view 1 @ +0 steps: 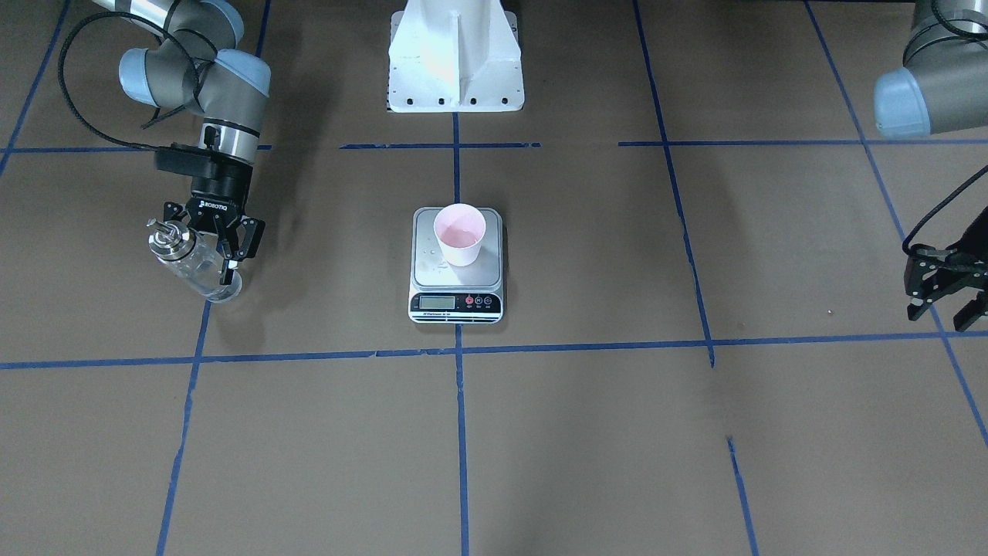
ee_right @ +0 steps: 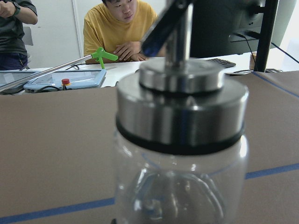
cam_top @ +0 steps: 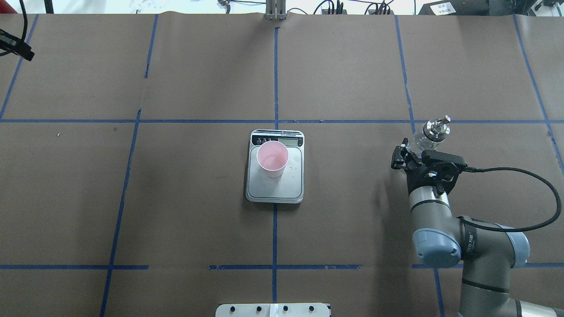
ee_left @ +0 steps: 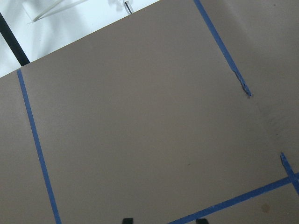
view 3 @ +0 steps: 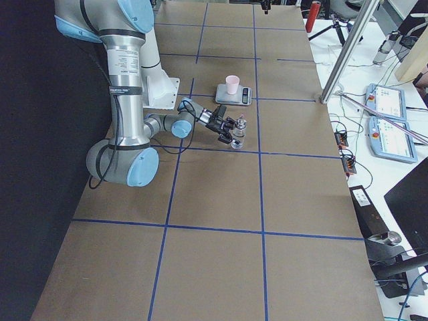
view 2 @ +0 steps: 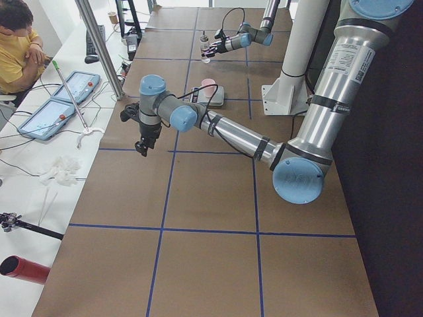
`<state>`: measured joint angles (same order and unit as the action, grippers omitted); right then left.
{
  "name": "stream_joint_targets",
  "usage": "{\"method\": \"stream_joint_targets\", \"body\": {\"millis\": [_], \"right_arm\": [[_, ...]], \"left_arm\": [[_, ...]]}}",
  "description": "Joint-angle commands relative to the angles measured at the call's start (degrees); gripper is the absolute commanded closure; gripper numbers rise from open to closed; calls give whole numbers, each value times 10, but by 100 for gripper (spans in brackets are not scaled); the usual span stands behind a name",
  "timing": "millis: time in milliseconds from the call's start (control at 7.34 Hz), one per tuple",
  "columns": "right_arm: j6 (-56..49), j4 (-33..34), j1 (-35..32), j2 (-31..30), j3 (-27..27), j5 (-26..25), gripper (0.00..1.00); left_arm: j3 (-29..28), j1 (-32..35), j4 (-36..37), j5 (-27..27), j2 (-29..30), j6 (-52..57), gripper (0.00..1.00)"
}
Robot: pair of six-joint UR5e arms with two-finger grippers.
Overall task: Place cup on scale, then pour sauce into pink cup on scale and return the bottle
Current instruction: 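Lower the bottle onto the table and open the right gripper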
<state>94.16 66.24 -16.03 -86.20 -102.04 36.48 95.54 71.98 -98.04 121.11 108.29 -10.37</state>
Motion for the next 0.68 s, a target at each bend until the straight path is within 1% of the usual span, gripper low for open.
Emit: {"method": "stream_joint_targets", "body": {"millis": [0, 409, 545], "right_arm": [[1, -5, 9, -3, 3, -2, 100], [-4, -5, 9, -4, 3, -3, 100], [-8, -5, 9, -4, 3, -3, 10]], "left_arm": [[0, 0, 0, 0, 0, 0, 45], [0, 0, 0, 0, 0, 0, 45], [0, 0, 0, 0, 0, 0, 45]]}}
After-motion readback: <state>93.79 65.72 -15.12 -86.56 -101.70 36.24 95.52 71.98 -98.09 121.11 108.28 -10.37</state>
